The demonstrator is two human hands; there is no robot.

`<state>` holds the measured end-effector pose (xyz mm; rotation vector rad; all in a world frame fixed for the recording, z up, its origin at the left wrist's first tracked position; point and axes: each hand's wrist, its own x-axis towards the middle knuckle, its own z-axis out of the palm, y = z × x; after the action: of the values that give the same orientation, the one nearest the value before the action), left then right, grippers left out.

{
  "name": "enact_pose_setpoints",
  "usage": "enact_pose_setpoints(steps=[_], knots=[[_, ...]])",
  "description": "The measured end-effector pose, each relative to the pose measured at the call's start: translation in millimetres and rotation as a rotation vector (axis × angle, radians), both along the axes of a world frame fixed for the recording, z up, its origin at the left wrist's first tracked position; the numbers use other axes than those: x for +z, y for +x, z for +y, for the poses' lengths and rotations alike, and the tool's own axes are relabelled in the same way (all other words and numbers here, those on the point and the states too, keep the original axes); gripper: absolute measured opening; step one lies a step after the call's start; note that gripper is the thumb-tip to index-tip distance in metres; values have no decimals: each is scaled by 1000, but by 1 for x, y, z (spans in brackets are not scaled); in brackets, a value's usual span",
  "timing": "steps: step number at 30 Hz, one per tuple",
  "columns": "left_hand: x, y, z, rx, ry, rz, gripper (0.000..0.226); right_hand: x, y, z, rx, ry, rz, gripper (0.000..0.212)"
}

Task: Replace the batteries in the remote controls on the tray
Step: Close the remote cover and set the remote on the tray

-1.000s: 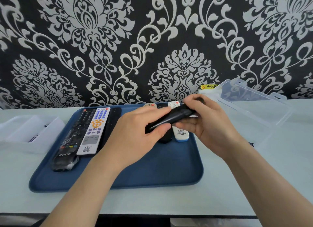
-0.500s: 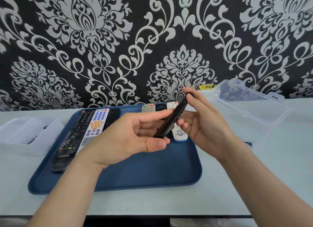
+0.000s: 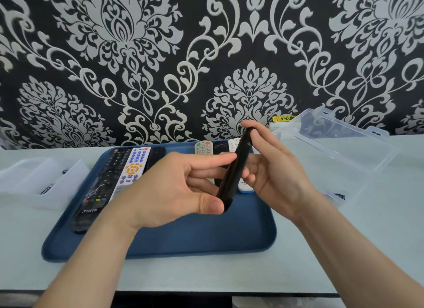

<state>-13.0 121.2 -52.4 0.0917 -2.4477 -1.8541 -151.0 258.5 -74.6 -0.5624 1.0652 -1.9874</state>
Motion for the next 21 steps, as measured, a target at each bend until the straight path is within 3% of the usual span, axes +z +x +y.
enact_pose_setpoints(steps=[8,13,17,21], knots=[[-3,-1,-3,-97,52,-75,65,-2,5,-7,-223,144,132,17],[-20,-17,19,196,-129,-112,17,-9,15,-16,-190,256,358,32],[-13,-17,-2,592,-106,-45,22,-17,2,-13,-315,488,765,40],[-29,-13,-31,692,-386,-273,22,-24,-1,-9,-290,709,1176,41]])
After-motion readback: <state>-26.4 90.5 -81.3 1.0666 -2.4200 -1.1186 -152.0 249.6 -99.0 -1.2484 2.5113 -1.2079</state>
